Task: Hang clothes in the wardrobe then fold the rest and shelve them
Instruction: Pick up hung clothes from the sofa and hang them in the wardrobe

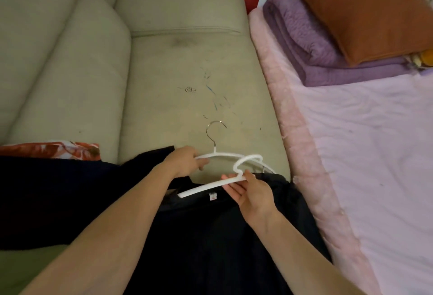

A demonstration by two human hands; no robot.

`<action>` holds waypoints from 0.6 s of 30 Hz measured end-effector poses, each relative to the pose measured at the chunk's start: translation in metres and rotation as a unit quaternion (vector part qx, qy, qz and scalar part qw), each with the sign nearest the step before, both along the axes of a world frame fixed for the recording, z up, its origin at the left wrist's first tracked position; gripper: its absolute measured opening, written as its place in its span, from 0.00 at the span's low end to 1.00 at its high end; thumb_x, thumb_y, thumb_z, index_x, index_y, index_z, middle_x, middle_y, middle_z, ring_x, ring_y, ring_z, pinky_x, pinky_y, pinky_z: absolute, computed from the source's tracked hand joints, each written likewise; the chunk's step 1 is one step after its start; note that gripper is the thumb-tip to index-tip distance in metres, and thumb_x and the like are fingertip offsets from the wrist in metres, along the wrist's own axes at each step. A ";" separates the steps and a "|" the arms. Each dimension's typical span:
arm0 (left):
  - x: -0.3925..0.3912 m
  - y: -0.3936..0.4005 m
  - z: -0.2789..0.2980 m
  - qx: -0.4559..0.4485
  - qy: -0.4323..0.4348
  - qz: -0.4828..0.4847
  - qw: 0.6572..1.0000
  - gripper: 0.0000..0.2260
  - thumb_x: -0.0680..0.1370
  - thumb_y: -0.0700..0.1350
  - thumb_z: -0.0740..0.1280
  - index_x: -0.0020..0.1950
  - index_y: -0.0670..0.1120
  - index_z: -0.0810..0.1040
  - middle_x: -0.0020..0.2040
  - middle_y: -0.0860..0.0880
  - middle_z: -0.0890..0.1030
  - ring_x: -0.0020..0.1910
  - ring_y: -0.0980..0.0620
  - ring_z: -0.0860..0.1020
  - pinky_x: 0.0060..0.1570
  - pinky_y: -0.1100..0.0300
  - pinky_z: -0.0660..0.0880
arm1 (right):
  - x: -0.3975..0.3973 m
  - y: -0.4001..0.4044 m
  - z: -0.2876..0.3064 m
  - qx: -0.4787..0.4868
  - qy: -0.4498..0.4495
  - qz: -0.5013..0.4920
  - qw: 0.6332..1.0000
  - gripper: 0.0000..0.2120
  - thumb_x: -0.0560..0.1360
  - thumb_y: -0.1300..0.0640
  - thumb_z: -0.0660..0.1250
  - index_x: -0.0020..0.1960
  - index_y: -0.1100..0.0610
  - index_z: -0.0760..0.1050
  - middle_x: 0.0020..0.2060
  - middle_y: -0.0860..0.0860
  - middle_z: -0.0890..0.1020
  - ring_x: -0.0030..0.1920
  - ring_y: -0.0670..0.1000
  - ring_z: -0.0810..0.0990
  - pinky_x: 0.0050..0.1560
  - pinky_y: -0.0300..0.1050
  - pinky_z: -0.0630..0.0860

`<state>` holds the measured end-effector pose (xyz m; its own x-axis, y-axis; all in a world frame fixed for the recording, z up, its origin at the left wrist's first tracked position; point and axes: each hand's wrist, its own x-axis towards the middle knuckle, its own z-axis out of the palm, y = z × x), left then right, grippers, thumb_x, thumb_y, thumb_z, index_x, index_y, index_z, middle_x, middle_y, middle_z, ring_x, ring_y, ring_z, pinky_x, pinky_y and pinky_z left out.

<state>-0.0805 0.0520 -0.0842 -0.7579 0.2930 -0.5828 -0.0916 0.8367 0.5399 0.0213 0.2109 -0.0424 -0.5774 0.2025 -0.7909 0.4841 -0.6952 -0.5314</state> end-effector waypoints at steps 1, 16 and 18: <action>0.006 0.001 0.011 0.037 -0.019 -0.004 0.999 0.12 0.79 0.55 0.64 0.39 0.51 0.79 0.34 0.52 0.75 0.36 0.53 0.73 0.39 0.59 0.68 | 0.006 0.004 0.004 0.003 0.001 -0.009 1.000 0.13 0.82 0.58 0.58 0.53 0.67 0.74 0.38 0.62 0.84 0.40 0.58 0.85 0.36 0.47 0.82; 0.161 0.045 0.274 0.193 -0.090 0.110 0.971 0.05 0.78 0.42 0.68 0.47 0.41 0.82 0.30 0.49 0.73 0.22 0.57 0.68 0.25 0.66 0.68 | 0.146 0.038 0.215 -0.022 0.103 -0.007 0.994 0.08 0.78 0.72 0.57 0.52 0.65 0.73 0.49 0.61 0.80 0.49 0.56 0.81 0.51 0.48 0.77; 0.194 0.049 0.302 0.193 -0.071 0.081 0.975 0.06 0.79 0.41 0.67 0.46 0.41 0.82 0.29 0.50 0.76 0.23 0.57 0.72 0.28 0.65 0.73 | 0.185 0.040 0.237 0.031 0.127 0.003 0.991 0.06 0.78 0.71 0.60 0.48 0.65 0.74 0.46 0.60 0.81 0.47 0.56 0.81 0.53 0.49 0.78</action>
<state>0.1133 0.1013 0.2177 -0.7323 0.3949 -0.5548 -0.3024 0.5415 0.7844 0.2060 0.2509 0.1947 -0.7575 0.2422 -0.6062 0.3328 -0.6555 -0.6779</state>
